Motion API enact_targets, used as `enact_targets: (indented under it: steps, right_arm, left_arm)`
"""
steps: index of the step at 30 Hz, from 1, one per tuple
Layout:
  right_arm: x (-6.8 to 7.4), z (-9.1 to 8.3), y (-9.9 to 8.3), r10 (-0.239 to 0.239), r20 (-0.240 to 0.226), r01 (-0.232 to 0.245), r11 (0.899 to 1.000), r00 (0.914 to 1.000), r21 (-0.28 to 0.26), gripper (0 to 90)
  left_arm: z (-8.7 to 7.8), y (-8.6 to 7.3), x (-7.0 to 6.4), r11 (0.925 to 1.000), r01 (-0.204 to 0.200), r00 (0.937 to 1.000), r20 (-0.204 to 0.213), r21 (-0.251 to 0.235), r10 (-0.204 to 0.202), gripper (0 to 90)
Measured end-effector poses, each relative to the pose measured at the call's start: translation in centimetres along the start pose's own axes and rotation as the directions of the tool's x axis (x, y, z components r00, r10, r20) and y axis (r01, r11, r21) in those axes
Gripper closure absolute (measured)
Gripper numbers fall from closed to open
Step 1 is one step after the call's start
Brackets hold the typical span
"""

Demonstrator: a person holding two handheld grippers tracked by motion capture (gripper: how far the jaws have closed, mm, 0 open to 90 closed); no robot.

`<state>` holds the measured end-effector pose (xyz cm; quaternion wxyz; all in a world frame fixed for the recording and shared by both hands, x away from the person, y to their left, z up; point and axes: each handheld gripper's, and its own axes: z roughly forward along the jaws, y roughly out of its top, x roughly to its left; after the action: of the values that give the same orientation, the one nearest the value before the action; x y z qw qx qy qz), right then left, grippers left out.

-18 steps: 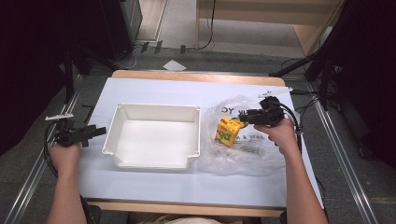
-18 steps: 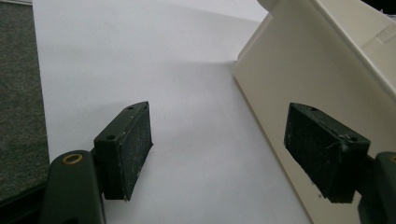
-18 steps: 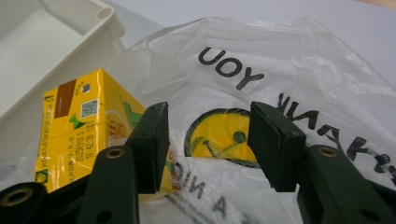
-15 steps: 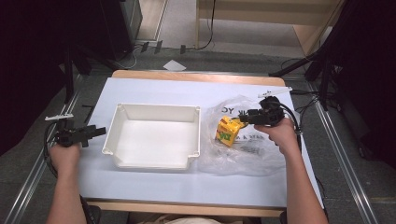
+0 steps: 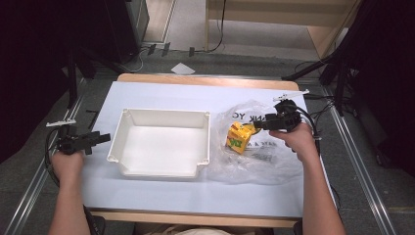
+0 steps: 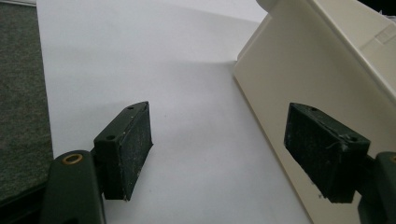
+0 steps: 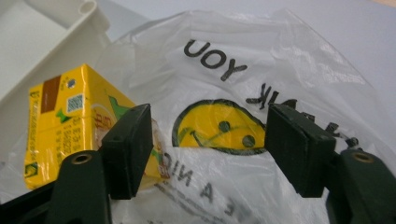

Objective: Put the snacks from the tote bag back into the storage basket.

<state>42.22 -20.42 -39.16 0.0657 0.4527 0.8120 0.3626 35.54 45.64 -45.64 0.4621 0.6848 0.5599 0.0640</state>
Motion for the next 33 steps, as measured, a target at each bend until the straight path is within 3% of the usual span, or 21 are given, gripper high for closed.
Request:
enact_targets:
  steps: [17,33]
  right_arm:
    - [-0.1,-0.8,-0.3,-0.024,0.037,0.023,0.999,0.9991,0.027,37.6]
    - [0.7,-1.8,0.2,-0.041,0.008,0.041,0.999,0.9991,0.028,42.6]
  left_arm:
    - [0.4,0.3,0.0,1.0,-0.003,1.0,0.008,-0.001,0.003,24.5]
    - [0.4,0.3,-0.1,1.0,-0.004,1.0,0.006,0.001,0.004,24.5]
